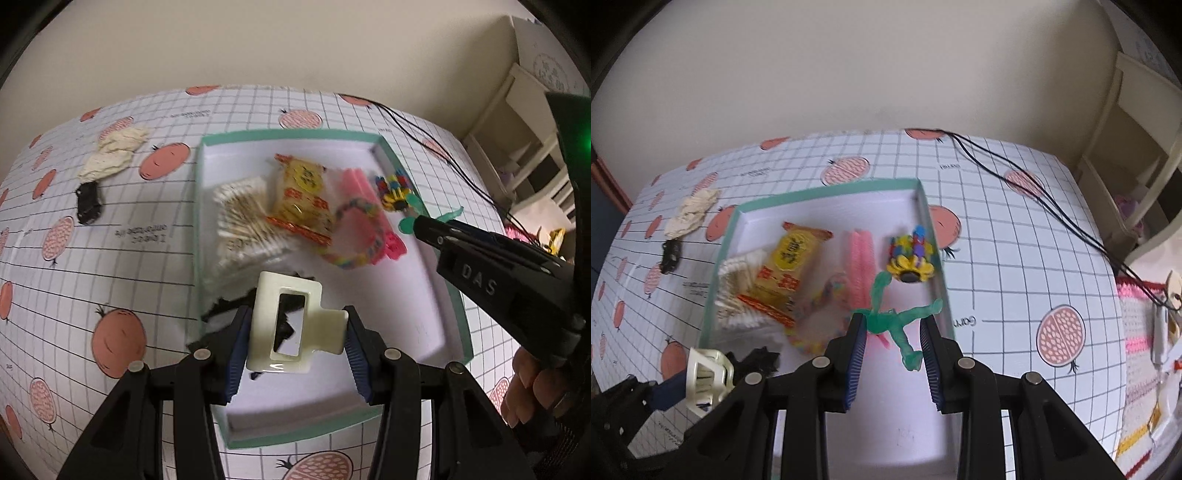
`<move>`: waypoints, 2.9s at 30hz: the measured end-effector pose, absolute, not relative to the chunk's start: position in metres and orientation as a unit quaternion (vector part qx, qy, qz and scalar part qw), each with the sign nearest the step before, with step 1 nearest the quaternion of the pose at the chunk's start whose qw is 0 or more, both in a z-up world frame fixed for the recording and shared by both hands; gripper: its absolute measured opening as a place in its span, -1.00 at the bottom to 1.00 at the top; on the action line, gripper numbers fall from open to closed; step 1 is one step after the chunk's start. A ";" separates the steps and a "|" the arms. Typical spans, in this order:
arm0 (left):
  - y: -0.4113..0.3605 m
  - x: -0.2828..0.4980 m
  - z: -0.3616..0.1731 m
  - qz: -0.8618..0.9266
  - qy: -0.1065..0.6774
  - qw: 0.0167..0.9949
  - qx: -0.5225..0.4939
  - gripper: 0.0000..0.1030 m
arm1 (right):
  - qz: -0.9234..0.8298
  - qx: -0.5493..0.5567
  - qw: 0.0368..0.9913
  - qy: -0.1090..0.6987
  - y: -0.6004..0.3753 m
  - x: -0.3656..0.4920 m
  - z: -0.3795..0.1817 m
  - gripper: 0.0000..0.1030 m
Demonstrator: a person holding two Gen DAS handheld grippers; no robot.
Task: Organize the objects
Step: 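Lower and release the white block with the left tool while the right tool releases the green figure, then withdraw both open tools from the tray toward the black car and lace cloth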
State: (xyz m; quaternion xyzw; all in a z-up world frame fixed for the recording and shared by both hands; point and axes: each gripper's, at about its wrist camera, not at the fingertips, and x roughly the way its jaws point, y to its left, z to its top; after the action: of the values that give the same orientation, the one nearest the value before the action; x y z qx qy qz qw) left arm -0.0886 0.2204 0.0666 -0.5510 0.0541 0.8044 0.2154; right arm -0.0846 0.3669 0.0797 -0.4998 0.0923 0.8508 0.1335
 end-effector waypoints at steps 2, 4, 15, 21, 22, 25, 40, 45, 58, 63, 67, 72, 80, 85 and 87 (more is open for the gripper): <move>0.224 -0.087 0.063 0.798 0.053 0.221 -0.558 -0.02 | 0.846 -0.507 0.137 0.095 0.369 -0.085 0.075 -0.38; 0.227 -0.086 0.059 0.793 0.056 0.223 -0.565 -0.02 | 0.841 -0.514 0.138 0.096 0.370 -0.084 0.070 -0.38; 0.232 -0.084 0.048 0.775 0.056 0.233 -0.585 -0.02 | 0.832 -0.527 0.136 0.105 0.372 -0.084 0.065 -0.35; 0.229 -0.086 0.050 0.775 0.046 0.232 -0.586 -0.02 | 0.832 -0.528 0.135 0.104 0.371 -0.084 0.064 -0.20; 0.229 -0.086 0.050 0.776 0.045 0.232 -0.585 -0.02 | 0.833 -0.527 0.135 0.105 0.372 -0.084 0.065 -0.20; 0.225 -0.087 0.054 0.778 0.034 0.234 -0.582 -0.02 | 0.836 -0.521 0.134 0.112 0.373 -0.083 0.068 -0.19; 0.202 -0.098 0.072 0.809 -0.005 0.218 -0.545 -0.02 | 0.852 -0.493 0.127 0.126 0.373 -0.082 0.080 -0.19; 0.186 -0.107 0.077 0.825 -0.021 0.195 -0.530 -0.02 | 0.859 -0.485 0.109 0.124 0.366 -0.084 0.083 -0.19; 0.131 -0.133 0.065 0.841 -0.068 0.106 -0.526 0.18 | 0.860 -0.490 0.094 0.106 0.347 -0.092 0.079 -0.09; 0.107 -0.140 0.061 0.846 -0.080 0.071 -0.523 0.43 | 0.864 -0.489 0.082 0.094 0.337 -0.096 0.079 0.03; 0.090 -0.144 0.058 0.845 -0.097 0.049 -0.523 0.43 | 0.869 -0.484 0.067 0.078 0.325 -0.099 0.081 0.19; 0.071 -0.147 0.057 0.848 -0.115 0.027 -0.517 0.66 | 0.871 -0.483 0.058 0.074 0.317 -0.102 0.081 0.32; 0.047 -0.153 0.057 0.853 -0.126 0.005 -0.507 0.85 | 0.871 -0.482 0.053 0.075 0.310 -0.107 0.080 0.67; 0.034 -0.155 0.057 0.855 -0.128 -0.008 -0.503 0.89 | 0.873 -0.479 0.046 0.075 0.305 -0.109 0.080 0.87; 0.030 -0.155 0.057 0.857 -0.127 -0.017 -0.499 1.00 | 0.874 -0.478 0.044 0.076 0.304 -0.109 0.081 0.92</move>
State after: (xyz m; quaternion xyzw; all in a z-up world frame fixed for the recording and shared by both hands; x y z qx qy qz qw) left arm -0.1549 0.0298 0.0575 -0.4993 -0.1268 0.8570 -0.0168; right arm -0.1091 0.3043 0.0805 -0.4778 0.0757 0.8741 0.0442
